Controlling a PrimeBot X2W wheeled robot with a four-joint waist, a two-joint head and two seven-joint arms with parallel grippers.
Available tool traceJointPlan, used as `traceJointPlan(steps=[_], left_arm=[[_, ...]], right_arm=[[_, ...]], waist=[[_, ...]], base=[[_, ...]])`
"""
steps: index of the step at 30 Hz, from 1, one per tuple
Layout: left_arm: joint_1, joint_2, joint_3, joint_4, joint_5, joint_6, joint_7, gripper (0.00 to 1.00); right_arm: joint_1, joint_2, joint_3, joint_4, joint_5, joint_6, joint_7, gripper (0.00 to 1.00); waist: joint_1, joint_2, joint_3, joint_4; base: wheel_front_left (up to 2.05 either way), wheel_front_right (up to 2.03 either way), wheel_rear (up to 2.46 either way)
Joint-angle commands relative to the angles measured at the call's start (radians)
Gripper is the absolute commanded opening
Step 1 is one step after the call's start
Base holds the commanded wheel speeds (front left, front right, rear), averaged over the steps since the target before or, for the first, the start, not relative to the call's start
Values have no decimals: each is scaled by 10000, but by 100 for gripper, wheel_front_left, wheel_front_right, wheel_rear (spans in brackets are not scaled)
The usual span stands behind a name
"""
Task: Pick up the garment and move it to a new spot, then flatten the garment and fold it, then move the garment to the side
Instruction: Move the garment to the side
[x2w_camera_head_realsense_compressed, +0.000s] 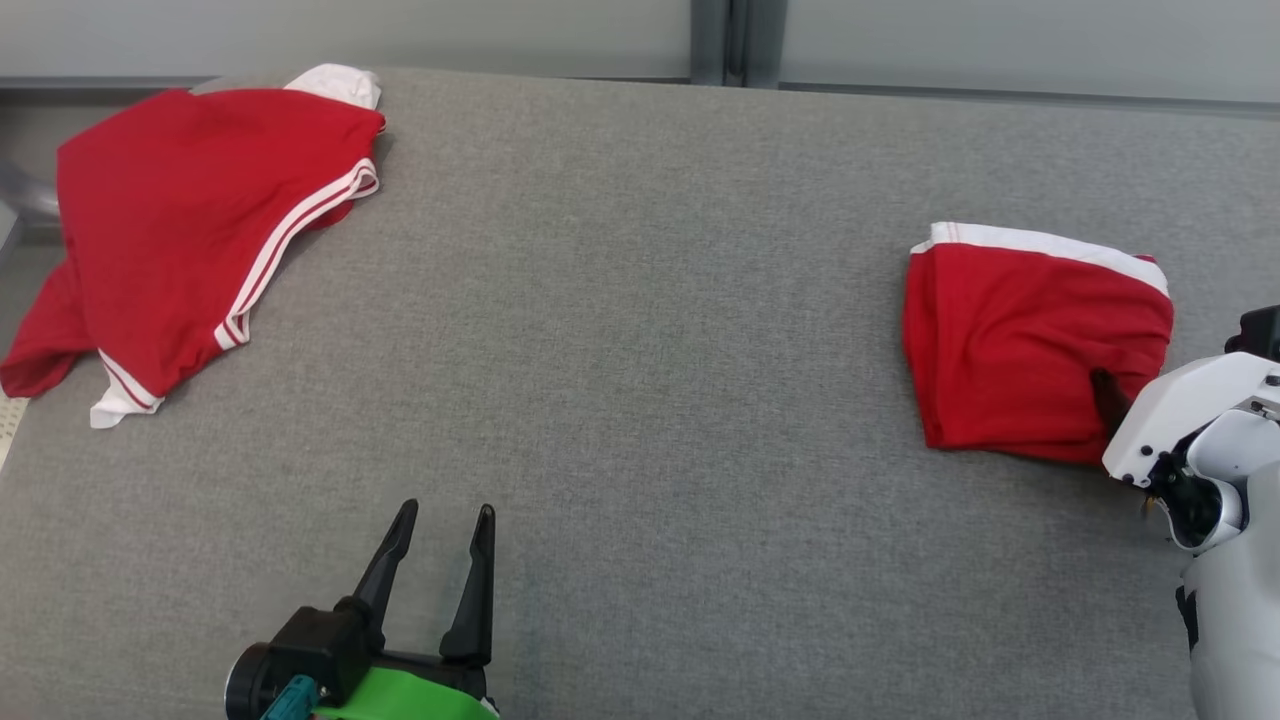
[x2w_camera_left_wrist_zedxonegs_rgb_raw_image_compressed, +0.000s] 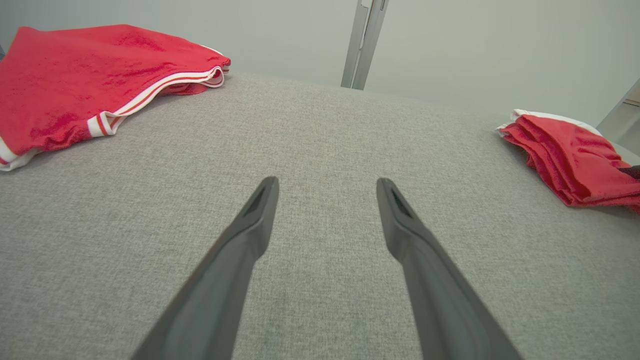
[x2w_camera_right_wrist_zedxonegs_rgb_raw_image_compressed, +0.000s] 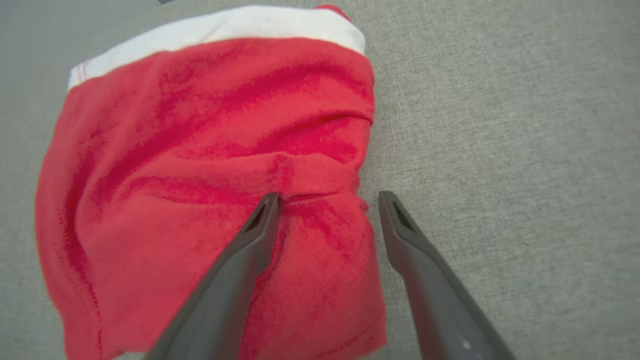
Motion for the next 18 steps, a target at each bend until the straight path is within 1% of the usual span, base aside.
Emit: traceJointPlan(steps=[1, 2, 3, 4, 7, 9, 15, 18], left_arm=[[-213, 76, -9, -11, -72, -34, -2, 100], [-223, 96, -11, -14, -87, -35, -2, 100], [-228, 111, 0, -22, -96, -35, -2, 100], [-249, 122, 37, -47, -108, -35, -2, 100], [-250, 116, 184, -105, -114, -35, -2, 100], [-230, 142, 208, -131, -114, -35, -3, 100], [-576, 382, 215, -431, -173, -36, -2, 100], [-907, 663, 121, -551, -240, -34, -2, 100]], right_arm=[[-173, 51, -76, 179, -174, -11, 52, 100], [-257, 126, -125, 303, -240, -11, 45, 100], [-359, 168, -207, 365, -269, -11, -42, 48], [-470, 196, -318, 423, -278, -11, -142, 0], [-688, 305, -361, 420, -223, -9, -310, 0], [-812, 226, -245, 283, -276, -8, -314, 0], [-1140, -155, -121, -331, -286, -12, -208, 0], [-1262, -467, -167, -675, -709, -12, -393, 0]], waist=[[0, 0, 485, 503], [0, 0, 509, 526], [0, 0, 538, 528], [0, 0, 586, 502], [0, 0, 747, 265], [0, 0, 909, -31], [0, 0, 1843, -1376], [0, 0, 2463, -1941]], base=[[0, 0, 0], [0, 0, 0], [0, 0, 0], [0, 0, 0], [0, 0, 0], [0, 0, 0], [0, 0, 0], [0, 0, 0]])
